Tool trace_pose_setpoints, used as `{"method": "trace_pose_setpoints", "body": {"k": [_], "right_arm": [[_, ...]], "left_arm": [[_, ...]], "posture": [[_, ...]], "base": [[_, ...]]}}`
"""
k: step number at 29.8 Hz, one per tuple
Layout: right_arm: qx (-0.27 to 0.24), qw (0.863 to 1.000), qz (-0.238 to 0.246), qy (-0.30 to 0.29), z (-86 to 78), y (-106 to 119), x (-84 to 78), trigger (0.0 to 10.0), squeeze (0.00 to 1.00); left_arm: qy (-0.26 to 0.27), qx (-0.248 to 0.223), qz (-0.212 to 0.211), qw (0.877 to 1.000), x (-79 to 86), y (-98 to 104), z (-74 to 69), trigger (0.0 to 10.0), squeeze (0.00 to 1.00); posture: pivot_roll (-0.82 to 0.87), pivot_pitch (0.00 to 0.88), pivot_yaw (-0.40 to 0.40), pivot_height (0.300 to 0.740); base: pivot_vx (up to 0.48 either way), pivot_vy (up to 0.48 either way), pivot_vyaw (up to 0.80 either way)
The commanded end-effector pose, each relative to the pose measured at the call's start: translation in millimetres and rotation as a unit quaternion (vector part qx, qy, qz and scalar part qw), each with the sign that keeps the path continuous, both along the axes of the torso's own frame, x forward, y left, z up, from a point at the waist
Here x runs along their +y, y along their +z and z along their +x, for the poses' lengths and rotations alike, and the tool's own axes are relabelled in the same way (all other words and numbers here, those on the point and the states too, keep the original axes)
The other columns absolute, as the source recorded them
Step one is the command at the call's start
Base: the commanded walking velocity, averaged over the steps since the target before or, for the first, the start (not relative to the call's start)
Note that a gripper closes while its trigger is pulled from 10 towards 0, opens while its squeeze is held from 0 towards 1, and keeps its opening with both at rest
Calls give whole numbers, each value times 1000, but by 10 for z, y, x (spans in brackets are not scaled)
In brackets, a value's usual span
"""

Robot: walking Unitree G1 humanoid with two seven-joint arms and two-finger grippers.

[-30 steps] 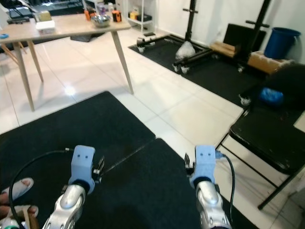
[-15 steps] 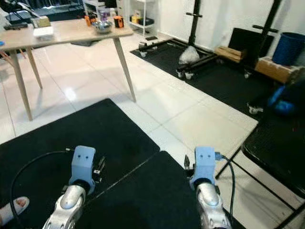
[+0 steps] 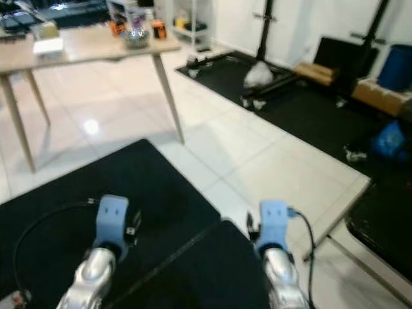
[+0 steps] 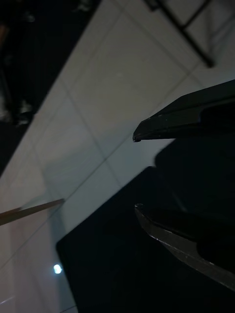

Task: Restocking fridge

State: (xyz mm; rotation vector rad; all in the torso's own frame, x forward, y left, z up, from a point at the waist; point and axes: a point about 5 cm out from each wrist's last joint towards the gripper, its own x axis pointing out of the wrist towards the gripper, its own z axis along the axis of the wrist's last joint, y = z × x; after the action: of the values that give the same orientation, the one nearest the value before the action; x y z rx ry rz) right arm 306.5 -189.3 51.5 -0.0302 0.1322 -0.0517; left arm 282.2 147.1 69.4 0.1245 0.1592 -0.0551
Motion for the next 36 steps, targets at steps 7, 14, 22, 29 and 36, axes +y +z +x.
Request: {"method": "trace_pose_setpoints", "body": {"k": [7, 14, 22, 29, 36], "right_arm": [[14, 1000, 6, 4, -44, -72, 48, 10000, 0], [13, 1000, 5, 7, -42, -70, 56, 10000, 0], [12, 1000, 5, 9, -40, -68, 72, 10000, 0], [12, 1000, 5, 10, -39, -68, 76, 10000, 0], [12, 1000, 4, 10, -41, -68, 76, 10000, 0]], "left_arm": [[8, 9, 4, 1000, 42, -43, -34, 10000, 0], [8, 9, 3, 1000, 38, -41, -34, 10000, 0], [10, 9, 4, 1000, 44, -40, -34, 10000, 0], [11, 9, 4, 1000, 45, -40, -32, 10000, 0], [12, 9, 4, 1000, 46, -41, -34, 10000, 0]], "posture": [[-102, 95, 25, 740], [-97, 96, 23, 740], [-91, 96, 23, 740], [-90, 96, 23, 740], [-89, 97, 23, 740]], "base": [[480, 0, 0], [480, 0, 0], [480, 0, 0], [480, 0, 0], [480, 0, 0]]}}
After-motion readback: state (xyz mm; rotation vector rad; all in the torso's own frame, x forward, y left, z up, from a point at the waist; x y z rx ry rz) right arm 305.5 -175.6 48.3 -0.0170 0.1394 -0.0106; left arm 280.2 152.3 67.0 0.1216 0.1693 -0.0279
